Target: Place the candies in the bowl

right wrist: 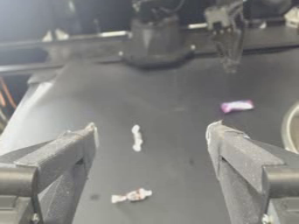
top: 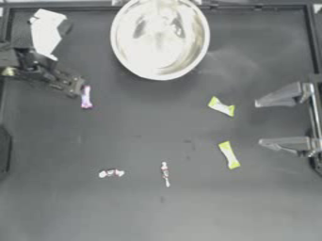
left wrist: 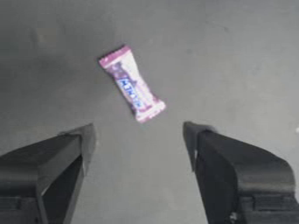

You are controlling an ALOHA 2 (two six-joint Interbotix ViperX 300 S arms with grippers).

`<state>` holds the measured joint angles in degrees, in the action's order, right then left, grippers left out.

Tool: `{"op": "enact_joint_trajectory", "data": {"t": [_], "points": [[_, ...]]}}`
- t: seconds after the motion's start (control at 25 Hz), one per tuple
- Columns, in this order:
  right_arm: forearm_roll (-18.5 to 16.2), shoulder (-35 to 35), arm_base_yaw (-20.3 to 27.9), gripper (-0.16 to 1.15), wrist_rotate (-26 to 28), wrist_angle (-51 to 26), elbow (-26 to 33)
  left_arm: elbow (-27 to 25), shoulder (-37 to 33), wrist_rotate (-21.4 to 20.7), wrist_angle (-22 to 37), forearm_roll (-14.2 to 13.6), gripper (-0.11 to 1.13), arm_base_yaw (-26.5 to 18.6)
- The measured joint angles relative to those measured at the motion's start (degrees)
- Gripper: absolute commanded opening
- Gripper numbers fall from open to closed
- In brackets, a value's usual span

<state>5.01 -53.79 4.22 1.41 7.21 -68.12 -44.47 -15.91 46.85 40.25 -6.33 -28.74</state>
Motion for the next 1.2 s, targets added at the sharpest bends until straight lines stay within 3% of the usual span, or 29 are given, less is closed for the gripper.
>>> {"op": "enact_joint_trajectory", "data": {"t": [0.16, 0.44, 0.84, 1.08, 1.2], "points": [[0.35, 0.00, 0.00, 1.01, 0.00, -0.79, 0.00, 0.88, 3.25, 4.22, -0.97, -2.37, 0.91, 0.35], [0.53, 0.00, 0.00, 1.01, 0.00, -1.14, 0.09, 2.72, 8.17, 14.68, 0.88, -11.34, 0.84, 2.81], [0.44, 0.00, 0.00, 1.01, 0.00, -1.14, -0.53, 4.83, 12.48, 16.52, 1.05, -11.25, 0.86, 4.31], [0.53, 0.00, 0.00, 1.01, 0.00, -1.49, -0.70, 5.01, 15.64, 16.52, -0.26, -10.28, 1.01, 4.48], [0.53, 0.00, 0.00, 1.01, 0.00, -1.76, -0.62, 5.54, 16.44, 16.70, -0.79, -10.11, 1.03, 4.48]]}}
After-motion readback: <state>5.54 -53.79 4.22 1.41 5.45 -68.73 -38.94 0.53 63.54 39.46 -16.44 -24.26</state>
